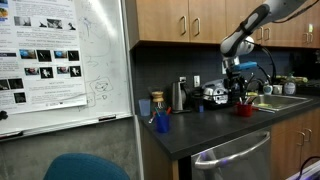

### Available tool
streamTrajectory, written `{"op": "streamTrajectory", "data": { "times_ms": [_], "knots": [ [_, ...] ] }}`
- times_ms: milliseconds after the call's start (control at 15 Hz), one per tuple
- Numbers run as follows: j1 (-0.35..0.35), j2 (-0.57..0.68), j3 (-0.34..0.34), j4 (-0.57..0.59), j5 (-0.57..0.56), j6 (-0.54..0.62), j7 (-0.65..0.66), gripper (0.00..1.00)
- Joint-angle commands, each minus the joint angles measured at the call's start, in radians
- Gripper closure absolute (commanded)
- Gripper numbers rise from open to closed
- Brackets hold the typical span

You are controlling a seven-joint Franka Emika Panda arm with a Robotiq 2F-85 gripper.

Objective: Remove the marker with a black lid from the orange cup and put it on the counter

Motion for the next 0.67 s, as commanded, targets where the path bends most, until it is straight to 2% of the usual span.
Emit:
{"op": "streamTrajectory", "data": {
  "times_ms": [0,67,133,267,600],
  "knots": [
    [0.053,-0.072,0.077,-0.185,0.022,0.103,0.175,0.0],
    [0.065,-0.072,0.094,-0.211,0.024,0.132,0.209,0.0],
    [0.049,-0.024,0.072,-0.14,0.011,0.086,0.149,0.0],
    [0.066,-0.032,0.1,-0.188,0.011,0.121,0.202,0.0],
    [0.06,-0.047,0.097,-0.196,0.012,0.125,0.21,0.0]
  ]
}}
